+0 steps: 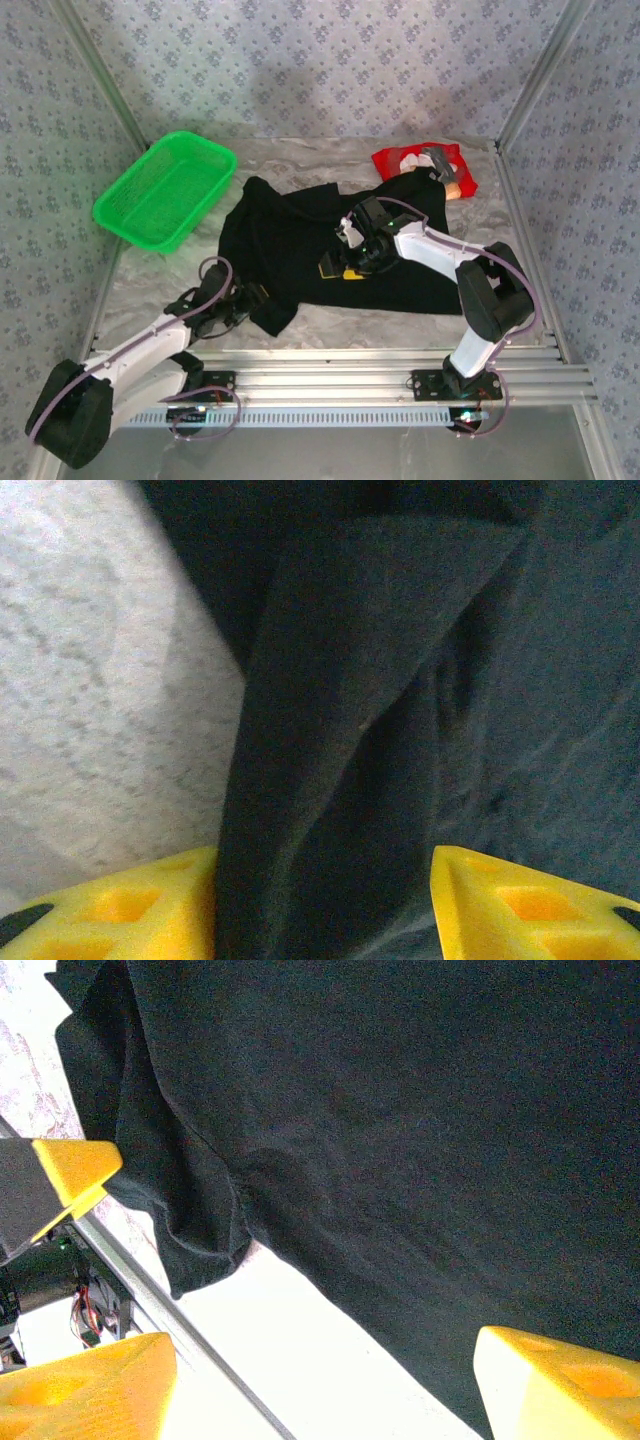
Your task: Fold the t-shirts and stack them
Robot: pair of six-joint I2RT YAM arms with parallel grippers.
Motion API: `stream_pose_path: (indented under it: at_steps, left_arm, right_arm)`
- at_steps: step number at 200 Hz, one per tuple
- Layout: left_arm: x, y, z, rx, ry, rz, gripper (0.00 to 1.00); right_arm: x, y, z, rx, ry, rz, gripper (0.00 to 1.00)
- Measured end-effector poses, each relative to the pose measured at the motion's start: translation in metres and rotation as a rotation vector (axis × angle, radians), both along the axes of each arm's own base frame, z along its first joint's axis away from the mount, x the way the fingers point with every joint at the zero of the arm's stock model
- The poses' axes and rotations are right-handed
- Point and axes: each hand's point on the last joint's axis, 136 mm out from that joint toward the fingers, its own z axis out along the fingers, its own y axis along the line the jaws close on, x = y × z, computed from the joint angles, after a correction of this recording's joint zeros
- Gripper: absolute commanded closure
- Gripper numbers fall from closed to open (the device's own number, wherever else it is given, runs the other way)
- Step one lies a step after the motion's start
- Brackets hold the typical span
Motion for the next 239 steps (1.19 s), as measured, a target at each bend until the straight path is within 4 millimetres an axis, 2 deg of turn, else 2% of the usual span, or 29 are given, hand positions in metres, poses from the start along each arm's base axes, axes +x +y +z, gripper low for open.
stream_pose_path:
  at_steps: [17,62,100,130,155,171,199,239]
  left_arm:
    - [0.005,-0.006,0.010,-0.022,-0.037,-0.011,0.49]
    - [0.019,-0.018,0.050,-0.132,-0.184,-0.001,0.51]
    - [0.022,-0.029,0.042,-0.133,-0.168,-0.025,0.51]
    - [0.036,-0.041,0.036,-0.121,-0.136,-0.038,0.51]
    - [0.055,-0.068,0.045,-0.152,-0.145,-0.081,0.49]
    - [0.066,-0.089,0.060,-0.188,-0.174,-0.117,0.49]
    - [0.074,-0.110,0.088,-0.260,-0.242,-0.154,0.49]
    - [0.077,-0.120,0.100,-0.336,-0.268,-0.149,0.47]
  right_arm:
    - [-0.001,-0.001,-0.001,-0.001,0.002,-0.001,0.20]
    - [-0.002,-0.004,-0.002,-0.004,0.007,-0.006,0.21]
    - [-0.005,0.003,-0.001,0.016,0.008,0.014,0.23]
    - [-0.008,0.011,-0.005,0.028,0.024,0.025,0.24]
    - [-0.005,0.012,-0.009,0.024,0.036,0.019,0.24]
    - [-0.002,0.009,-0.009,0.023,0.040,0.005,0.24]
    - [0.013,-0.011,-0.010,0.018,0.047,-0.073,0.24]
    - [0.031,-0.054,-0.014,-0.009,0.064,-0.209,0.24]
